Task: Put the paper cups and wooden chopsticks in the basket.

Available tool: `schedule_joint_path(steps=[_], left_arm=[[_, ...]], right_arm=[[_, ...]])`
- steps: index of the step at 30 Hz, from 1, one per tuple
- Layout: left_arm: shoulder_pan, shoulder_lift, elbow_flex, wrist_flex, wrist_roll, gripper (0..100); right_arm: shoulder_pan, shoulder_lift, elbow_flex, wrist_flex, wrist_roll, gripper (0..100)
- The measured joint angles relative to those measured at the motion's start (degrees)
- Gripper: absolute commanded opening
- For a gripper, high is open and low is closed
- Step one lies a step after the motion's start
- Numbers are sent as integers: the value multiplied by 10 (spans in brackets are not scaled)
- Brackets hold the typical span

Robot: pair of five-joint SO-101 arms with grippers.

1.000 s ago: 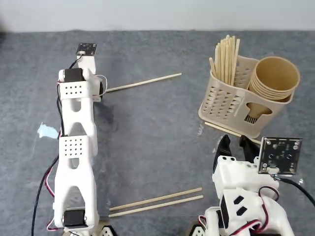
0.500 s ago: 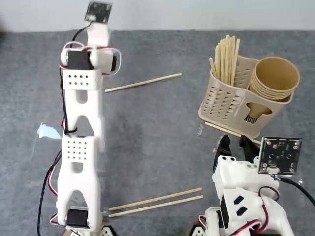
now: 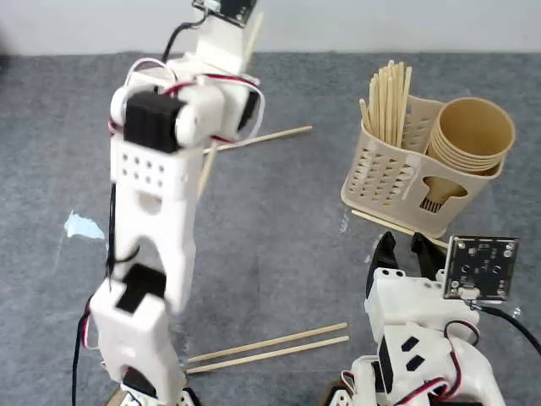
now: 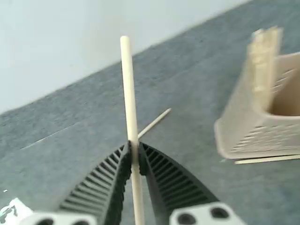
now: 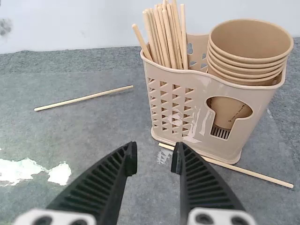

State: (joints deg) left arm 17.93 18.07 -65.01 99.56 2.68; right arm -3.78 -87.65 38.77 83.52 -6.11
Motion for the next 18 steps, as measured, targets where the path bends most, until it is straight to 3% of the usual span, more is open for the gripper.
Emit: schedule_joint_path(steps=[12, 18], left_arm=[[66, -55, 8, -260, 187, 12], [109, -11, 8, -384, 210, 12]], right_arm=[[0, 0, 0, 0, 0, 139], [0, 0, 0, 0, 0, 139]])
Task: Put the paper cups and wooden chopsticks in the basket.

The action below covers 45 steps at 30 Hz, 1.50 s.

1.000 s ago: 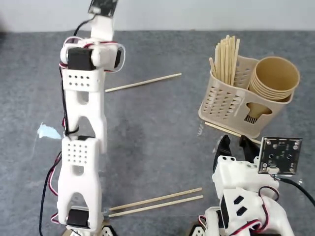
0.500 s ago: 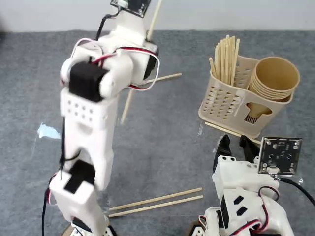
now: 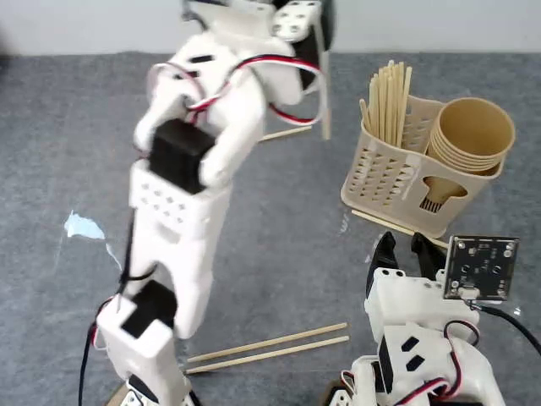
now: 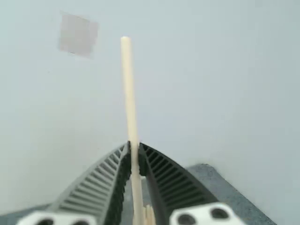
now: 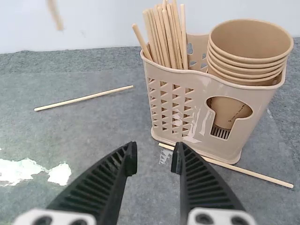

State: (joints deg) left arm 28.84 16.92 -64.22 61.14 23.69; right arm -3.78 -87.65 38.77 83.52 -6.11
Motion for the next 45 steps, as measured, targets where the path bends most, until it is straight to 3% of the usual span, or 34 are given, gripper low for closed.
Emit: schedule_joint_path(steps=[6, 15, 20, 25, 31, 45], left_arm=[[30, 70, 3, -97, 6, 12], [31, 228, 4, -331, 31, 12], [31, 267, 4, -358, 31, 63], [31, 268, -11, -236, 40, 214], [14, 267, -97, -87, 62, 213], [-149, 267, -276, 203, 41, 213]], right_arm=[[0, 0, 0, 0, 0, 139], [0, 0, 3, 0, 0, 140], [0, 0, 22, 0, 0, 143], [0, 0, 22, 0, 0, 143], [0, 0, 22, 0, 0, 143], [0, 0, 22, 0, 0, 143]])
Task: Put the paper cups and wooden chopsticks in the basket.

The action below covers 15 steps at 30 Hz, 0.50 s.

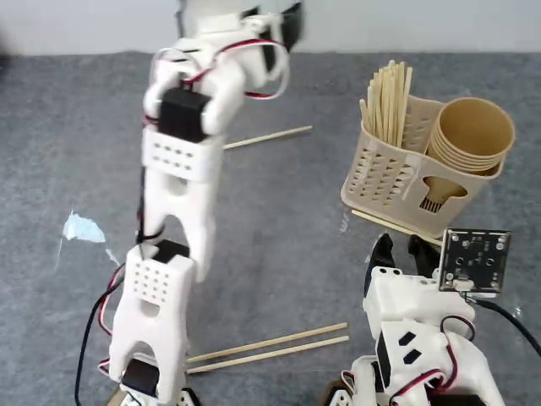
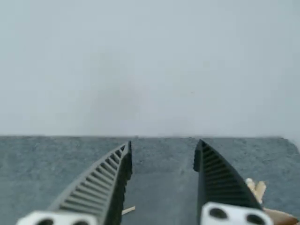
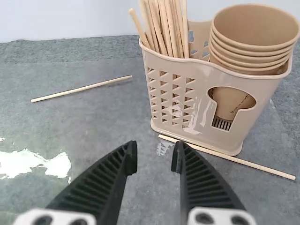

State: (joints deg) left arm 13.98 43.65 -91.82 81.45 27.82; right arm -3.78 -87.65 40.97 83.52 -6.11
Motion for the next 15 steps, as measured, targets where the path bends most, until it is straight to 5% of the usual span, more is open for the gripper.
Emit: schedule_joint_path(steps=[7, 12, 15], left_arm=[[-57, -32, -3, 110, -35, 197], [-69, -117, -4, 176, -70, 21], [-97, -167, -4, 179, -94, 13]], right_arm=[[0, 0, 0, 0, 0, 143], [0, 0, 0, 0, 0, 143], [0, 0, 0, 0, 0, 143]])
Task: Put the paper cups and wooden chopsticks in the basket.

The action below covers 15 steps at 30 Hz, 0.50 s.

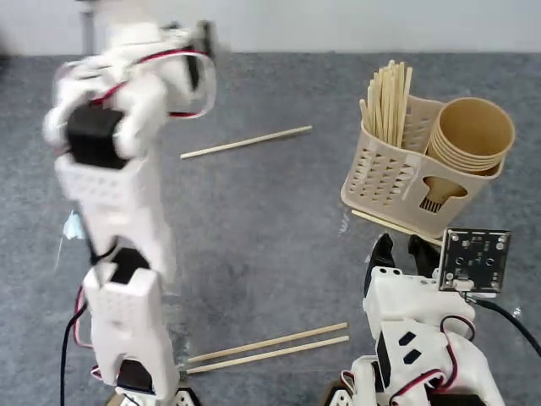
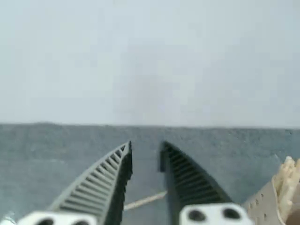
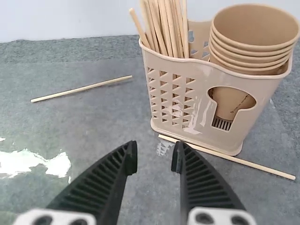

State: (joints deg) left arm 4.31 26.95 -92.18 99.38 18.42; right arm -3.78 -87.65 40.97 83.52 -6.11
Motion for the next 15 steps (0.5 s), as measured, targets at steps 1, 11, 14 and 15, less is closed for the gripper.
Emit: schedule_joint_path(steps=[1, 11, 14, 15], left_arm=[[-7, -13, 0, 0, -12, 13], [-83, -171, 178, 1, -60, 12], [-87, -260, 316, 1, -69, 12], [-87, -295, 367, 1, -76, 12]], right_arm=[[0, 0, 0, 0, 0, 143], [0, 0, 0, 0, 0, 143], [0, 0, 0, 0, 0, 143], [0, 0, 0, 0, 0, 143]])
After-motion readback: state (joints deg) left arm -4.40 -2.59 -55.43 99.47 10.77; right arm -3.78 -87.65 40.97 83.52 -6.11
